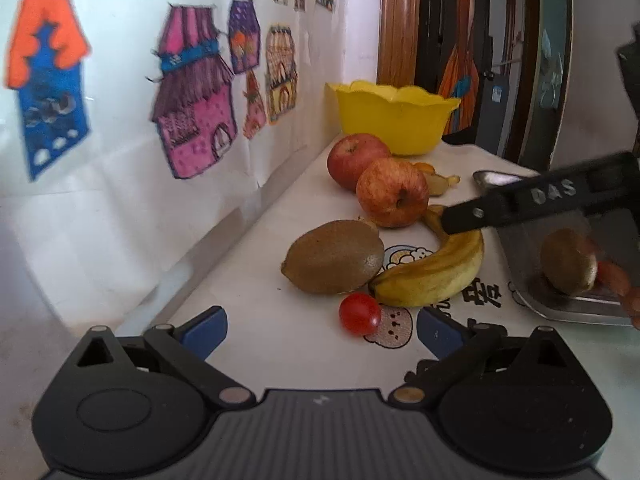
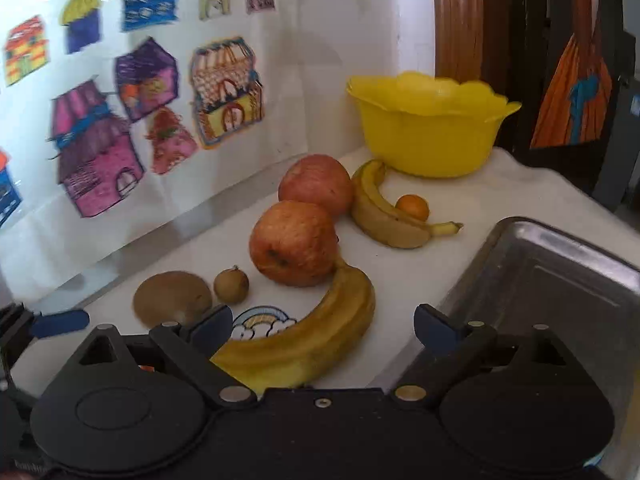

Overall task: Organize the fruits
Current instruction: 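Grasp another cherry tomato with the left tool while the right tool grasps a yellow banana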

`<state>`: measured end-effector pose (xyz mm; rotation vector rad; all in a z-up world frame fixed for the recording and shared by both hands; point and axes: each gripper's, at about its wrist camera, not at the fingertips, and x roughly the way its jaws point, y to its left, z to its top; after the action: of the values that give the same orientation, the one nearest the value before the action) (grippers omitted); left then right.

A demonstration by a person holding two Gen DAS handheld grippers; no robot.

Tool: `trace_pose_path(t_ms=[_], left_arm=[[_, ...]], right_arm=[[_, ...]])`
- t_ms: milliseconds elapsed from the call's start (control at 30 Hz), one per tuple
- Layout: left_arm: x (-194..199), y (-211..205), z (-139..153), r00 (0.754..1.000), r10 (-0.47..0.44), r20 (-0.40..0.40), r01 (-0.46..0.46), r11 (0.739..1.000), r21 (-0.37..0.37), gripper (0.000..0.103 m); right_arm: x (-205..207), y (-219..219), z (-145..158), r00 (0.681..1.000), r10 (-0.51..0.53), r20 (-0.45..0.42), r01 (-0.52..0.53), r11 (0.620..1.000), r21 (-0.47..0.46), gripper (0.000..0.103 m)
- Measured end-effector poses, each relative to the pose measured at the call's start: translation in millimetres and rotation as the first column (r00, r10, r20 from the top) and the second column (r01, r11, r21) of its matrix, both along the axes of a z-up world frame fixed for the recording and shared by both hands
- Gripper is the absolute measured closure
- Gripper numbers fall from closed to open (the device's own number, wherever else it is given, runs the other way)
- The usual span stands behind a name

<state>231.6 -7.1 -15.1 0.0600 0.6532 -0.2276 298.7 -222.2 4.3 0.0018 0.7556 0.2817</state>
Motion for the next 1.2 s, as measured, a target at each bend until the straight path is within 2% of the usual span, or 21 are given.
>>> trace_pose_path(t_ms=[200, 333, 433, 467, 533, 600, 700, 967, 1000, 1200], left_arm=[[8, -3, -5, 1.000, 0.001, -0.022, -0.001, 1.000, 0.008, 0.001], [12, -1, -6, 0.999, 0.016, -0.035, -0.016, 1.000, -0.018, 0.003], [13, 0, -7, 0.999, 0.007, -0.040, -0.009, 1.000, -0.030, 0.009], [13, 0, -6, 0.999, 0.000, -0.038, -0.001, 1.000, -0.027, 0.012], [12, -2, -6, 0.999, -0.015, -0.032, 0.014, 1.000, -0.020, 0.018], [12, -5, -5, 0.999, -0.026, -0.027, 0.025, 1.000, -0.012, 0.029], [12, -7, -4, 1.000, -0.026, -0.016, 0.026, 1.000, -0.012, 0.044], [15, -8, -4, 0.998, -0.054, -0.023, 0.053, 0.998, -0.034, 0.070], [14, -8, -4, 0.998, -0.053, -0.022, 0.052, 0.998, -0.032, 0.076], [11, -5, -2, 0.999, -0.003, -0.035, 0.003, 1.000, -0.006, 0.077]], right_arm=[[31, -4, -20, 0.996, -0.017, -0.087, 0.019, 1.000, 0.013, 0.010], [37, -4, -27, 0.995, 0.006, -0.097, -0.003, 1.000, 0.028, 0.016], [37, -5, -29, 0.997, 0.016, -0.079, -0.013, 0.999, 0.039, 0.020], [37, -4, -29, 0.997, 0.017, -0.076, -0.015, 0.999, 0.034, 0.021], [36, -3, -28, 0.997, 0.027, -0.070, -0.025, 0.999, 0.031, 0.033], [35, -2, -27, 0.997, 0.032, -0.064, -0.031, 0.999, 0.019, 0.038], [34, -1, -27, 0.998, 0.033, -0.058, -0.032, 0.999, 0.014, 0.039], [30, -1, -28, 0.999, 0.031, -0.038, -0.031, 0.999, 0.011, 0.039], [30, -1, -28, 0.999, 0.033, -0.038, -0.033, 0.999, 0.008, 0.039], [26, -1, -27, 0.998, 0.061, -0.034, -0.062, 0.998, -0.012, 0.040]])
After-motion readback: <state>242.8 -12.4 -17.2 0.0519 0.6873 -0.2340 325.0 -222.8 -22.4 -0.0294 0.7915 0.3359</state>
